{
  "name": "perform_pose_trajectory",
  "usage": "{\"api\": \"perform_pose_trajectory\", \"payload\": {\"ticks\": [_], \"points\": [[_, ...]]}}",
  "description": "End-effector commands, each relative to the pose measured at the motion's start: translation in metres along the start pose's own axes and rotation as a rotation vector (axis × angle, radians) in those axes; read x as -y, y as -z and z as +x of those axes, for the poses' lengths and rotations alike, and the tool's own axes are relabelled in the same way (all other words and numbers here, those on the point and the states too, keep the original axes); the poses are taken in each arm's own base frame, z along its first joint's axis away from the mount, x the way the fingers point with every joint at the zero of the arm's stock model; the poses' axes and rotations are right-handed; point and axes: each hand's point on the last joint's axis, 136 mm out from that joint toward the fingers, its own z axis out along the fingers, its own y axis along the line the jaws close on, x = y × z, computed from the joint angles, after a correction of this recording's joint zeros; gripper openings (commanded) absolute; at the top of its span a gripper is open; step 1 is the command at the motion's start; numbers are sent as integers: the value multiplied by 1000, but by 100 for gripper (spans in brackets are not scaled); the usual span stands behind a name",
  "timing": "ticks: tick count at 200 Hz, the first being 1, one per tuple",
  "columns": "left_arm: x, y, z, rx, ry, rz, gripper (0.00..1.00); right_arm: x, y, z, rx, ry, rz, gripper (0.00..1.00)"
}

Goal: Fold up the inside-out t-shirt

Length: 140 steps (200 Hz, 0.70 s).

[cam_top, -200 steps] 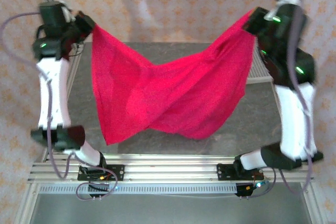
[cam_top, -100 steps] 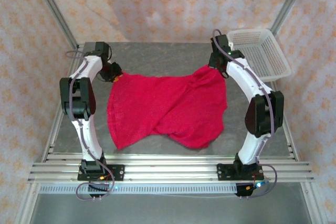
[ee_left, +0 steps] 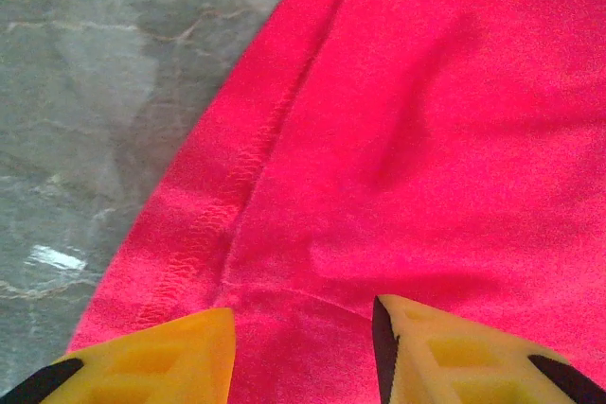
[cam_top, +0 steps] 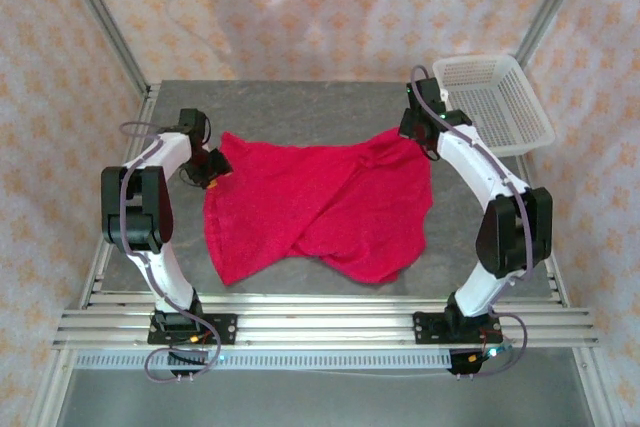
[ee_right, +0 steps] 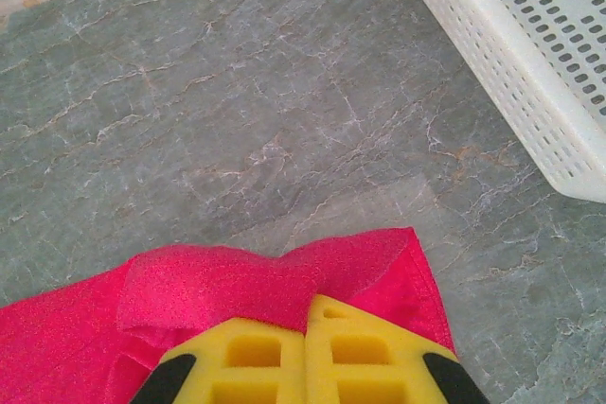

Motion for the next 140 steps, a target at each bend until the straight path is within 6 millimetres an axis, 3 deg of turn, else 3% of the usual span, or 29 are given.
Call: {"api": "perform_pose_trajectory", "payload": {"ticks": [1, 115, 140], "points": [[-3, 0, -13, 68, -19, -15, 43, 4, 14, -13, 52, -18, 2, 0], [-13, -20, -7, 39, -7, -47, 46, 6, 23, -24, 77, -17, 14, 0], [-14, -26, -4, 26, 7, -35, 42, 8, 24, -26, 82, -18, 21, 0]]}}
